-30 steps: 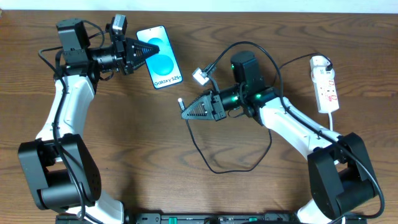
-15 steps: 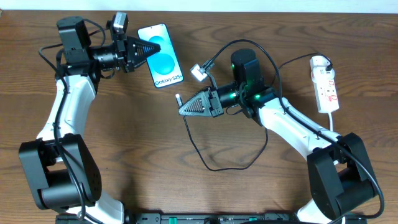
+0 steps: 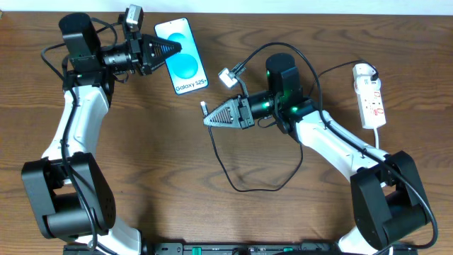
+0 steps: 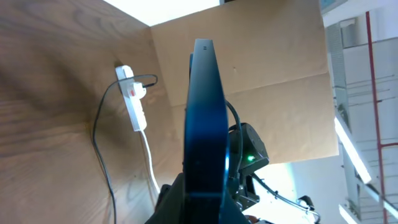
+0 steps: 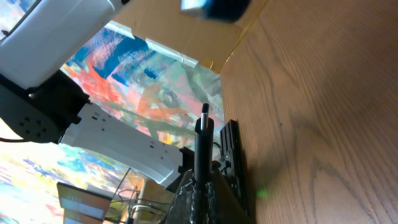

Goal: Plug charger to phone and switch on socket

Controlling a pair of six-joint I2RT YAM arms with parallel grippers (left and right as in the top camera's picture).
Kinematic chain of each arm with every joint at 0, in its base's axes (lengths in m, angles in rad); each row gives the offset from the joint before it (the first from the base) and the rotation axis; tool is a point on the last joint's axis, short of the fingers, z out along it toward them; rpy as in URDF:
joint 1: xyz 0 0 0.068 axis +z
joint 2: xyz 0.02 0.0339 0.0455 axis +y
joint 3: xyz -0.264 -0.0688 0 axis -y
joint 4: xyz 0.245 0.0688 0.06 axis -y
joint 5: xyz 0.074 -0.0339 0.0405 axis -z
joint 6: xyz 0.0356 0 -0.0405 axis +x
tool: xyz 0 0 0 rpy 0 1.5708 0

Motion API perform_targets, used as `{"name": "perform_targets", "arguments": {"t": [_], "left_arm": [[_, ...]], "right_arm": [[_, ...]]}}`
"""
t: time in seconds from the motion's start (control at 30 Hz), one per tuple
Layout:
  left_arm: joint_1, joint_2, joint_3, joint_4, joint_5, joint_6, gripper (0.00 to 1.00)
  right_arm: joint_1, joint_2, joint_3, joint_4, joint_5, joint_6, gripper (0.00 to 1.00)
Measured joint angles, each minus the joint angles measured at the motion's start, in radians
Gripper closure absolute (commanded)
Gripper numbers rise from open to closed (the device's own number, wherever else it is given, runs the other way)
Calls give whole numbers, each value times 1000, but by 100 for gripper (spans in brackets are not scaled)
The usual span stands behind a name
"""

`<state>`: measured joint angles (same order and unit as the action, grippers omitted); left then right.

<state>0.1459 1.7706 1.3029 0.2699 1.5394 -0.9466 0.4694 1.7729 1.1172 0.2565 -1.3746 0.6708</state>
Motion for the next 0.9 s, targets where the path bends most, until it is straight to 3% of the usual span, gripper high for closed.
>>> {"name": "perform_targets", "arguments": {"t": [0.3,0.63,0.9], "left_arm": [[-29,0,0,8,1,-32,93],[-34,0,-2,257,3,-180,93],[-46,0,-2,281,3,-255,93]], "right_arm": [[-10,0,0,42,-3,15,99],[-72,0,0,45,-59,6,99],[-70,0,0,47,-113,-25,99]]}}
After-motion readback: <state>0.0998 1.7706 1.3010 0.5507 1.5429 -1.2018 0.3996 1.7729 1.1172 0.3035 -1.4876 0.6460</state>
